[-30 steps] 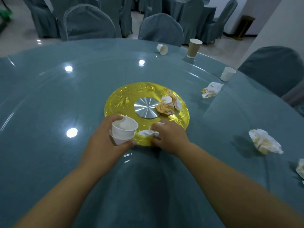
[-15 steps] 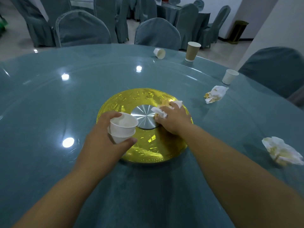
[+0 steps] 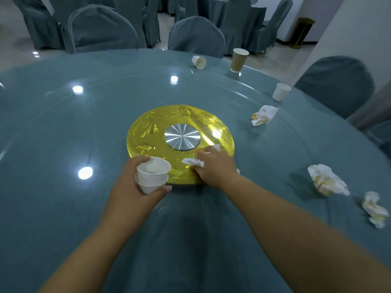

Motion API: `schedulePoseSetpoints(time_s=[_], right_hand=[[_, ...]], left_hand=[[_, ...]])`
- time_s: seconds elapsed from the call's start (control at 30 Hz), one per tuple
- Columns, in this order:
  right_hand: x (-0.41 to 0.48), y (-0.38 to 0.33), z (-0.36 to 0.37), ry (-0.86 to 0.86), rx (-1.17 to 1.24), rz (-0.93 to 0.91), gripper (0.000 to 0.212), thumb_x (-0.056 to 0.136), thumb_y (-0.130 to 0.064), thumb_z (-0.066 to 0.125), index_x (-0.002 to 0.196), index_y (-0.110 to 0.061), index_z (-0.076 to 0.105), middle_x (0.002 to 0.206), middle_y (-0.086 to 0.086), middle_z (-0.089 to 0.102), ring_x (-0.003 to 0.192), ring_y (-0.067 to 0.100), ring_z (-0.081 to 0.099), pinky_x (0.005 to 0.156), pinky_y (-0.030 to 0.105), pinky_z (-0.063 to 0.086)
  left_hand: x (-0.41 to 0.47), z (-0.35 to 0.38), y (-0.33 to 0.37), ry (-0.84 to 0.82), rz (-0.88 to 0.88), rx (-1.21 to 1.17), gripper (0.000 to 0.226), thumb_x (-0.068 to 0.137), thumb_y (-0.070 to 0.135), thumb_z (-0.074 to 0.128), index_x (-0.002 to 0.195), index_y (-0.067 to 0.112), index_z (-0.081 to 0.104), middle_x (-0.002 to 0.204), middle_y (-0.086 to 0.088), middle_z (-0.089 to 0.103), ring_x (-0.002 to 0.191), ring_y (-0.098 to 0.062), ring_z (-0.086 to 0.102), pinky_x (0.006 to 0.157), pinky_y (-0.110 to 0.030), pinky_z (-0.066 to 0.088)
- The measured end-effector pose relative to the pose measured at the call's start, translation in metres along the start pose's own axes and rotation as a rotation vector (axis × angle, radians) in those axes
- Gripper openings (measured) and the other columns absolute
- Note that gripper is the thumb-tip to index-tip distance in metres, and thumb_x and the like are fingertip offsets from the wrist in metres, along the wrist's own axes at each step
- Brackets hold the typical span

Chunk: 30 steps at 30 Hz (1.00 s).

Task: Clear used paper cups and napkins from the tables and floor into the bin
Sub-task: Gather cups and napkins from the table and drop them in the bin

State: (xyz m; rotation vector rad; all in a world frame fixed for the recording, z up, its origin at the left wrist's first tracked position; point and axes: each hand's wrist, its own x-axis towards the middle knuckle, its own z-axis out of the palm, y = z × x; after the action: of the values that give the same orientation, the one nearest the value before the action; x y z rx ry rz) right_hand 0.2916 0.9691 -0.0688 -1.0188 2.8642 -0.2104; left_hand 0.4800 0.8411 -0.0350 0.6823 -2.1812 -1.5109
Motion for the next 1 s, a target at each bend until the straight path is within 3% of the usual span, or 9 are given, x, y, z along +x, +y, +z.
schedulePoseSetpoints(time_s=[0.17,0.27,0.43,0.57,0.67,0.8,0.9,1.0], right_hand=[[-0.057,-0.012,0.002,-0.032,-0.014,-0.040,0.030,0.089,-0.034,0.052,0.118,-0.028,0.058,0.129,-0.001,0.051,0.107,0.035,0.050,0.087,0.038,0.040],[-0.099,-0.017,0.000,-0.081,0.094,-0.064,0.030,0.088,-0.035,0.052,0.117,-0.030,0.058,0.122,0.000,0.055,0.103,0.036,0.051,0.089,0.040,0.044],[-0.177,-0.037,-0.012,-0.036,0.376,-0.032,0.030,0.085,-0.040,0.059,0.112,-0.029,0.064,0.113,-0.001,0.060,0.097,0.027,0.058,0.078,0.033,0.048],[-0.232,-0.064,-0.017,-0.024,0.552,-0.016,0.023,0.083,-0.043,0.062,0.105,-0.035,0.063,0.108,-0.007,0.060,0.098,0.015,0.058,0.079,0.031,0.047],[-0.265,-0.090,-0.013,-0.009,0.600,-0.029,0.022,0.084,-0.042,0.064,0.105,-0.034,0.064,0.107,-0.011,0.059,0.095,0.011,0.058,0.080,0.033,0.049],[-0.304,-0.139,-0.013,-0.013,0.644,-0.119,0.025,0.084,-0.043,0.065,0.108,-0.036,0.062,0.113,-0.013,0.059,0.098,0.006,0.058,0.081,0.027,0.048],[-0.331,-0.191,-0.015,-0.027,0.609,-0.207,0.025,0.083,-0.040,0.066,0.107,-0.037,0.062,0.108,-0.017,0.057,0.093,0.003,0.054,0.074,0.017,0.043],[-0.358,-0.259,-0.011,-0.033,0.529,-0.342,0.024,0.081,-0.044,0.062,0.103,-0.037,0.062,0.104,-0.016,0.057,0.093,0.004,0.052,0.070,0.020,0.039]], left_hand=[[-0.034,-0.004,0.013,-0.011,-0.031,-0.005,0.063,0.066,0.024,0.084,0.098,0.057,0.041,0.100,0.028,0.052,0.087,0.000,0.054,0.071,-0.029,0.046],[-0.061,-0.009,0.021,0.004,-0.046,-0.019,0.061,0.066,0.024,0.084,0.096,0.057,0.042,0.097,0.028,0.053,0.088,0.000,0.055,0.073,-0.031,0.047],[-0.115,-0.028,0.026,0.052,-0.102,-0.044,0.064,0.054,0.038,0.083,0.100,0.059,0.043,0.101,0.034,0.053,0.092,-0.003,0.056,0.078,-0.033,0.049],[-0.169,-0.057,0.024,0.152,-0.120,-0.081,0.066,0.064,0.019,0.087,0.101,0.053,0.044,0.101,0.028,0.053,0.091,0.001,0.057,0.076,-0.026,0.048],[-0.209,-0.085,0.021,0.203,-0.143,-0.113,0.064,0.067,0.011,0.083,0.102,0.050,0.044,0.102,0.023,0.053,0.088,0.004,0.056,0.073,-0.019,0.045],[-0.260,-0.137,0.012,0.259,-0.178,-0.147,0.064,0.068,0.011,0.082,0.102,0.051,0.045,0.104,0.021,0.053,0.092,-0.002,0.056,0.077,-0.025,0.048],[-0.298,-0.189,-0.001,0.303,-0.202,-0.170,0.064,0.067,0.015,0.084,0.101,0.051,0.045,0.105,0.019,0.053,0.091,-0.005,0.057,0.072,-0.024,0.048],[-0.335,-0.253,-0.025,0.345,-0.221,-0.166,0.064,0.066,0.019,0.086,0.102,0.052,0.044,0.105,0.018,0.055,0.090,-0.007,0.058,0.070,-0.024,0.048]])
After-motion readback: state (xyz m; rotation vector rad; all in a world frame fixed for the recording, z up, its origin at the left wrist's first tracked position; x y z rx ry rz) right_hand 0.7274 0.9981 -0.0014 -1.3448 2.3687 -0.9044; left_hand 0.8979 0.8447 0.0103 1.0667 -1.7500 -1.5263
